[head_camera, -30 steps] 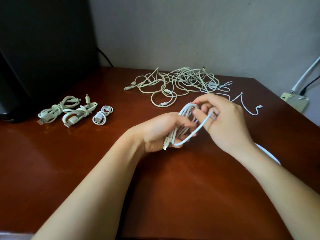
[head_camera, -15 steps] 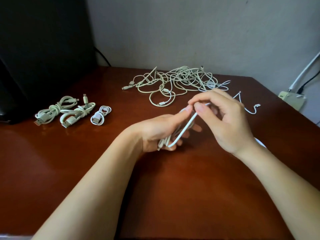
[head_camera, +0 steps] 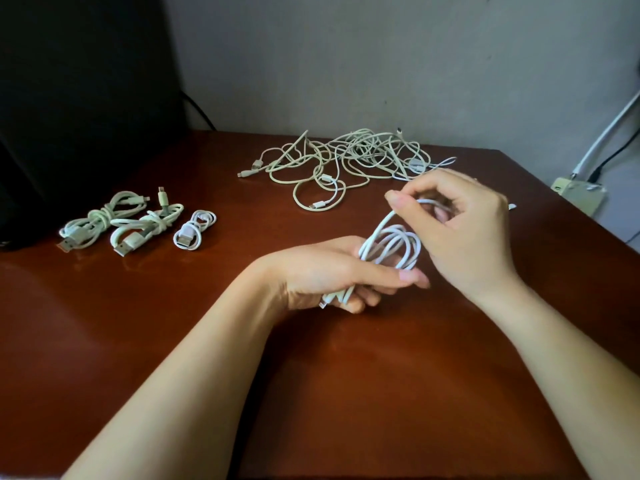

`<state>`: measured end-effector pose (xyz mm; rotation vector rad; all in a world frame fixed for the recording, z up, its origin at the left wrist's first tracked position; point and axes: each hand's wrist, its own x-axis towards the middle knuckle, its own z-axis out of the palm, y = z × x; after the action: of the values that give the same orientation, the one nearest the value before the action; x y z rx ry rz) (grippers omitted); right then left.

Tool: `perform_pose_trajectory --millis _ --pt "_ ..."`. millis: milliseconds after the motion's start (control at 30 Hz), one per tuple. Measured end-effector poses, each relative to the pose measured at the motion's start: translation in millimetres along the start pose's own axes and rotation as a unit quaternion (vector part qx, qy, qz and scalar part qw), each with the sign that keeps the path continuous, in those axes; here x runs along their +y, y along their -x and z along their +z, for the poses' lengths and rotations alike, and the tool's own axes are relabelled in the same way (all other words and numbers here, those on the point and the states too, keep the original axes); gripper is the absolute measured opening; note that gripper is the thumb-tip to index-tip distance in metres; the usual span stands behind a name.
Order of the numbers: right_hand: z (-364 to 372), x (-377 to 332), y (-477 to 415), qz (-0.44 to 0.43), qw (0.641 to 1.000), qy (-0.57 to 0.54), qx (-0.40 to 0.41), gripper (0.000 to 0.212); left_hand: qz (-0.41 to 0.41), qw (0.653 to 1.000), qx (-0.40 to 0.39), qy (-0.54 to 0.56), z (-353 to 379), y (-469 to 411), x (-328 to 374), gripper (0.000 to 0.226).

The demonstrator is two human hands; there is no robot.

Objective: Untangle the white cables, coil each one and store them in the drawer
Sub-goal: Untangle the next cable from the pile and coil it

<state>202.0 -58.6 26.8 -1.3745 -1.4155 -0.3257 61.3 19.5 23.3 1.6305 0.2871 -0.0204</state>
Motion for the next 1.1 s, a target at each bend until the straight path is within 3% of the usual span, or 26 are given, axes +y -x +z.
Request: perform_pose_trajectory --millis 167,267,367,433,733,833,967,1100 --pt "-2.5 2.1 -3.2 0.066 0.994 -0.071 -0.058 0.015 -0.005 1.000 -0.006 0.025 1.0 -0.2 1.4 0.023" --pt "-3.7 2.5 -0.7 0.058 0.989 -0.052 -0.129 0.022 -0.017 1.000 -0.024 0.009 -0.4 0.4 -0.1 0.015" --pt "-1.8 0.1 3.8 0.040 0.973 -0.054 -0.222 0.016 -0.018 0.998 -0.046 0.033 -2.8 3.4 1.7 0.014" --pt "-1.2 -2.3 5.2 0.033 0.967 -0.081 -0.241 0.019 -0.017 0.996 -0.062 0.055 -6.0 6.4 3.8 0.012" --pt "4.7 -14.0 6.3 0.062 0.969 -0.185 -0.150 0.011 -0.009 0.987 -0.122 0.103 -2.0 6.1 4.3 0.010" --pt "5.1 -12.7 5.2 0.078 0.969 -0.195 -0.130 0.014 0.004 0.987 -0.118 0.105 0.0 4.0 4.1 0.004" --pt "2.7 -14.1 2.8 0.089 0.970 -0.197 -0.112 0.013 0.023 0.984 -0.116 0.130 -3.6 5.6 4.0 0.016" --pt "3.3 -13.7 2.6 0.106 0.971 -0.178 -0.117 0.014 0.019 0.996 -0.061 0.065 -1.0 4.3 3.2 0.021"
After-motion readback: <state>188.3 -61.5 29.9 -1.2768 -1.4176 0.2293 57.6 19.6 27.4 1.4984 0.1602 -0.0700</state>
